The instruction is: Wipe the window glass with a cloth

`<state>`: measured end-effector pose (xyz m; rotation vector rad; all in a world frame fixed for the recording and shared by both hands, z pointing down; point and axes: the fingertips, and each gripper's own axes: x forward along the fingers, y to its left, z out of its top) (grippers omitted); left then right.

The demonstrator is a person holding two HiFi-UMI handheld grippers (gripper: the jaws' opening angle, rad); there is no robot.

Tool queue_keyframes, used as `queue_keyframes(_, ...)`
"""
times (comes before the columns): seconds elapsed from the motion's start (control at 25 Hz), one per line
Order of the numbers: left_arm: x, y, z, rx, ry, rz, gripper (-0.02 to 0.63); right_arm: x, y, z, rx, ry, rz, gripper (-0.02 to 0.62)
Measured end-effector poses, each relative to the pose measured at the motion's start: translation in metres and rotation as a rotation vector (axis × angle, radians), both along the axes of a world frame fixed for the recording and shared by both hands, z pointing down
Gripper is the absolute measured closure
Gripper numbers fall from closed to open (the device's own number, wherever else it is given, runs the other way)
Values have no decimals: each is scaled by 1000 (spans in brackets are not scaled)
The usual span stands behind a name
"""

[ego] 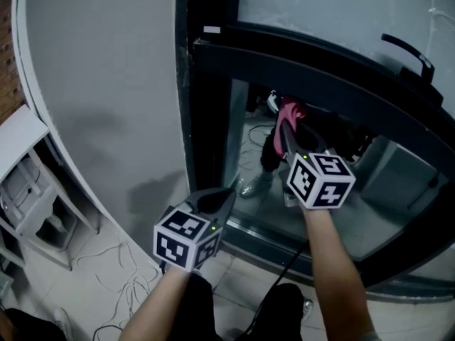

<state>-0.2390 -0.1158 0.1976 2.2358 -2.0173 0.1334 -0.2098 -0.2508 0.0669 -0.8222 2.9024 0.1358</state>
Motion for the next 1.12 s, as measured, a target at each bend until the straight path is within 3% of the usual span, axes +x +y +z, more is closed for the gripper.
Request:
queue_keyframes(0.68, -78, 41, 16, -38, 22, -118, 604, -133, 19, -3, 3, 21, -116, 529)
queue_keyframes(1.12, -101, 54, 21, -30, 48, -154, 604, -181, 26, 7, -18, 29, -152, 531)
